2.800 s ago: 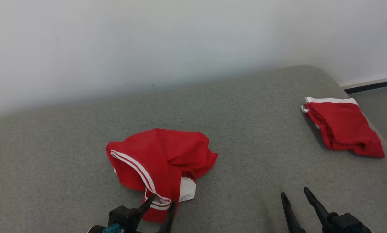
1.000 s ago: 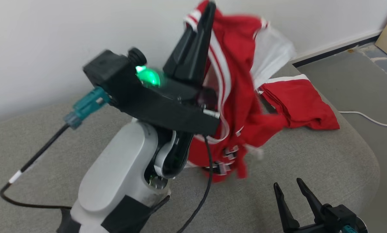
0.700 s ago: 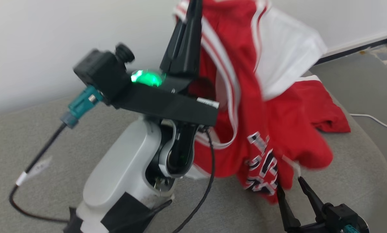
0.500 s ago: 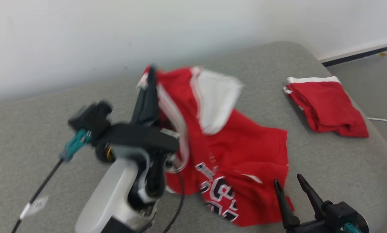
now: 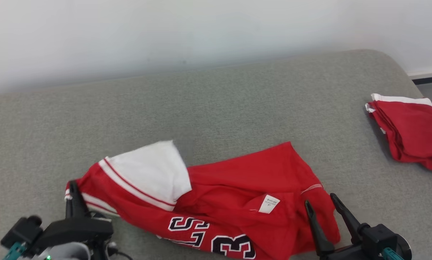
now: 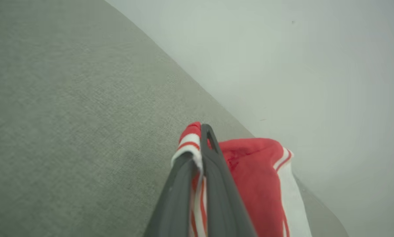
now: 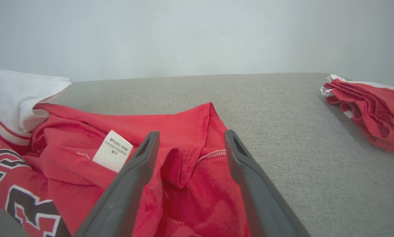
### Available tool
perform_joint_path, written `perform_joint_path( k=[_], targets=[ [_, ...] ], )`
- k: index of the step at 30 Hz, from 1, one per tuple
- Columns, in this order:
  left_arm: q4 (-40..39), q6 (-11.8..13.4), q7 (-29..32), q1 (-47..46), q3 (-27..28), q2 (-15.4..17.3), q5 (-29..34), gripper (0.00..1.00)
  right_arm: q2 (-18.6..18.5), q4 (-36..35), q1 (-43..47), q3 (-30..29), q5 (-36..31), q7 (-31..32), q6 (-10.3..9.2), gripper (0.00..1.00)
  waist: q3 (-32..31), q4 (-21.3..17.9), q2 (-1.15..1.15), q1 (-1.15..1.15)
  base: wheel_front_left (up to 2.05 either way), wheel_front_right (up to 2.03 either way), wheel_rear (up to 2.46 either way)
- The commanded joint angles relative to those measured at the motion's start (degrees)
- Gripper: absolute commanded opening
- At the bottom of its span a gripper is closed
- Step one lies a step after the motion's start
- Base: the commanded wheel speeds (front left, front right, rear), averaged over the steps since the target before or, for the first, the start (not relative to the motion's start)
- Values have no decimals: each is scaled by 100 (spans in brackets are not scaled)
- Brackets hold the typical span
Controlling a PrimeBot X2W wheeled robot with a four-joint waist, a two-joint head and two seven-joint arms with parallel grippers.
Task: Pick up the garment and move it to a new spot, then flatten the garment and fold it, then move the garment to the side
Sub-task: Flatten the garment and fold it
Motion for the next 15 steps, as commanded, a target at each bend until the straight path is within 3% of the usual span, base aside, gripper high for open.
perform_joint_path(
  k=[1,7,8,9,10,15],
  targets=[
    [48,-49,-18,109,105,-24,47,0,-29,10,1,13,-17,-26,-16,100,-28,118,0,0,0,0,0],
    [473,-186,-18,321,506,-25,-391,1,-67,25,5,69,27,-21,-16,100,-77,215,0,0,0,0,0],
    [534,-178,-18,319,516,-23,-418,27,-69,28,-1,68,29,-18,-16,100,-80,221,0,0,0,0,0],
    [534,-178,-18,319,516,-23,-418,27,-69,28,-1,68,29,-18,-16,100,-80,221,0,0,0,0,0],
    [663,-180,-18,318,508,-24,-487,100,-65,37,-21,73,32,-7,-16,100,-88,224,0,0,0,0,0],
    [700,-397,-18,425,550,-23,-68,100,-70,44,-9,59,45,-7,-16,100,-143,182,0,0,0,0,0]
  ],
)
